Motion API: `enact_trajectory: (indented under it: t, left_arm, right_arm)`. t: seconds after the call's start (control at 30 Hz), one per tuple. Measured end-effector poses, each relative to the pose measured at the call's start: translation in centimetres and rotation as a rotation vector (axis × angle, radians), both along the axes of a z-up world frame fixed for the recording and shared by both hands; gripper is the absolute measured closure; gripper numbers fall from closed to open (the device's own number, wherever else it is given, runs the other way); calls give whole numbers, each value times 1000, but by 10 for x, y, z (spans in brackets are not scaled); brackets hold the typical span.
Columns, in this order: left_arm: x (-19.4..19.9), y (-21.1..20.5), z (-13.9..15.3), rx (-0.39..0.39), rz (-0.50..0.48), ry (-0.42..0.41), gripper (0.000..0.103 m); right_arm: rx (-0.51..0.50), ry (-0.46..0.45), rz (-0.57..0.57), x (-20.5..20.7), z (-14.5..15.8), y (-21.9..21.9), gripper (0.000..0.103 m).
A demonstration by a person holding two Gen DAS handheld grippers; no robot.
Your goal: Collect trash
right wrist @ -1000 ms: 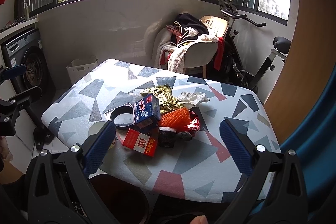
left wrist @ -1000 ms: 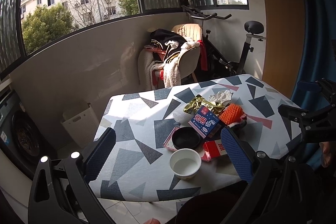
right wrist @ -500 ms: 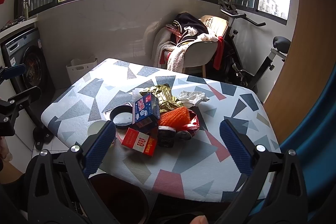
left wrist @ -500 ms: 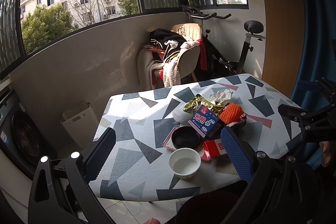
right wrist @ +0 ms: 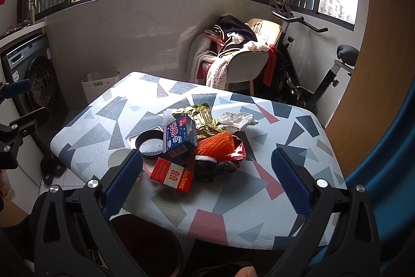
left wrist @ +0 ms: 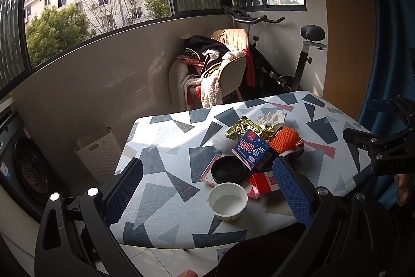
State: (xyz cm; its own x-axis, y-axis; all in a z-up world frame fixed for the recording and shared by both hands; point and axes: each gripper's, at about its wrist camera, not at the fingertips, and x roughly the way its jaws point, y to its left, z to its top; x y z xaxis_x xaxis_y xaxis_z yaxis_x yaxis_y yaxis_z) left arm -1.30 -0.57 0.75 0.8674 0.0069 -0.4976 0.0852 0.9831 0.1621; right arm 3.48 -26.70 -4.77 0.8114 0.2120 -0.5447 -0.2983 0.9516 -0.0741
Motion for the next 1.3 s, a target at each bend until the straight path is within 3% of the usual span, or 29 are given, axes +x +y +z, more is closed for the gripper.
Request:
enact_trajectory:
  t: [0.2,0.43,0.6,0.67,0.77,0.93,1.07,1.17,1.3]
  left_arm:
    - [-1,0,-1,-4,-5,0,5]
    - [-2,-3,-15,-35,-89,-6,5]
    - [17,5,-36,-53,-67,58,5]
    - [19,10,-46,-67,-57,42,5]
    - [20,15,-58,-30,-37,-14,5]
    - [36,27,-87,-56,-42,82,5]
    - [43,34,-108,-15,15,103,5]
    - [47,48,-118,-65,40,115,5]
    - [52,65,-127,-121,63,114,5]
  right_arm:
    - [-7,-13,-10,-1,-1,-1,5]
    - [49,-15,8,1,-7,-5,5]
    - [68,22,13,8,-21,-6,5]
    - [62,51,18,12,-30,-4,5]
    - [37,83,23,19,-45,1,5]
    - [95,199,48,38,-79,11,5]
    - [149,274,25,55,-112,24,5]
    - [204,334,39,69,-137,40,5]
    - [199,388,19,93,-170,61,5]
